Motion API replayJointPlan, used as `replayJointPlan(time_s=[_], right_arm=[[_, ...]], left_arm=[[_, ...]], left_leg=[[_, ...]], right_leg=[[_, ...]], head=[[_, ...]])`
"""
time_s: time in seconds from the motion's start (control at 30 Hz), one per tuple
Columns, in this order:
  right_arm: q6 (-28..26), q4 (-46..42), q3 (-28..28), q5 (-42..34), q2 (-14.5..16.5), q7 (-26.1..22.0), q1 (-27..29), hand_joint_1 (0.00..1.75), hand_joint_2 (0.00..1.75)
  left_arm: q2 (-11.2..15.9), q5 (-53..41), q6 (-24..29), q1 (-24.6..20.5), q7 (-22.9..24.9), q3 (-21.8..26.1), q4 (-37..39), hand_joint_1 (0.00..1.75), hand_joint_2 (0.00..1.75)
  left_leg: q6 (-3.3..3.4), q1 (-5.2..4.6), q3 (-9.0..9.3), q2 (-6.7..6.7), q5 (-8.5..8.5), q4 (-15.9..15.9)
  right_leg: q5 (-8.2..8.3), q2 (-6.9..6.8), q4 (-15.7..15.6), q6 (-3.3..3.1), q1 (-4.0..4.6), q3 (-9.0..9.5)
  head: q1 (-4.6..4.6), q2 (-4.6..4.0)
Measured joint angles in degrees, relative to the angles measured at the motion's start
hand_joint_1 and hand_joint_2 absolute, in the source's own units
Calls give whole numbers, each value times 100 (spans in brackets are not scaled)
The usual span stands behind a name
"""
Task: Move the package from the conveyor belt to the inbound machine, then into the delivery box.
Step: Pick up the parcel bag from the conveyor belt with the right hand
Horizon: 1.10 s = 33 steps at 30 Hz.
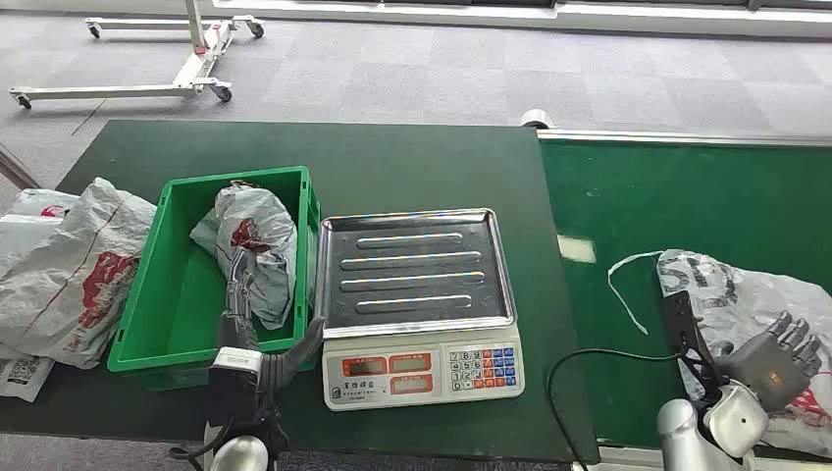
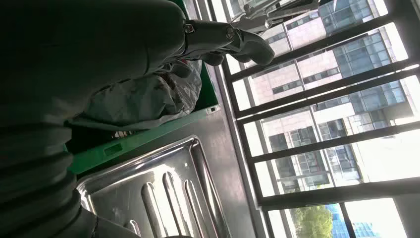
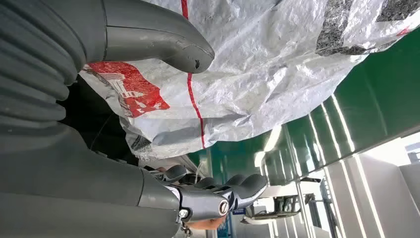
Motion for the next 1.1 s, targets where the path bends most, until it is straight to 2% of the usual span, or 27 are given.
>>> replayJointPlan(time_s=[0.07,0.2,0.3,0.43,0.67,0.8,1.1], right_arm=[[240,21,-4,-24,0,3,-13,0,175],[1414,178,-15,-156,1,-26,-51,0,175],[1936,313,-13,-242,2,-135,-52,0,175],[2156,437,18,-300,4,-238,-60,0,175],[2241,451,48,-291,4,-98,-66,0,175],[2271,450,48,-271,4,-1,-60,175,175],[2288,443,48,-248,-13,54,-26,175,175]], left_arm=[[0,-7,6,3,-1,7,0,0,175],[0,-51,14,7,-1,19,0,0,175],[-1,-98,13,5,0,34,2,0,175],[-13,-155,4,-5,45,75,-3,0,175],[-56,-243,-10,7,139,155,-83,0,175],[-79,-254,-14,17,165,214,-136,0,175],[-133,-202,7,119,183,379,-201,0,175]], left_leg=[[0,0,0,0,0,0],[0,0,0,0,0,0],[1,0,0,-1,1,0],[1,0,0,0,1,0],[1,0,0,-1,1,0],[1,0,1,-1,1,0],[1,0,2,0,1,0]], right_leg=[[0,0,0,0,0,0],[0,-1,0,0,0,1],[0,-3,0,0,0,2],[0,-1,0,0,0,2],[0,-2,0,0,0,2],[0,-3,0,0,0,2],[0,-2,0,0,0,2]], head=[[0,0],[0,0],[0,0],[0,0],[0,0],[0,0],[0,0]])
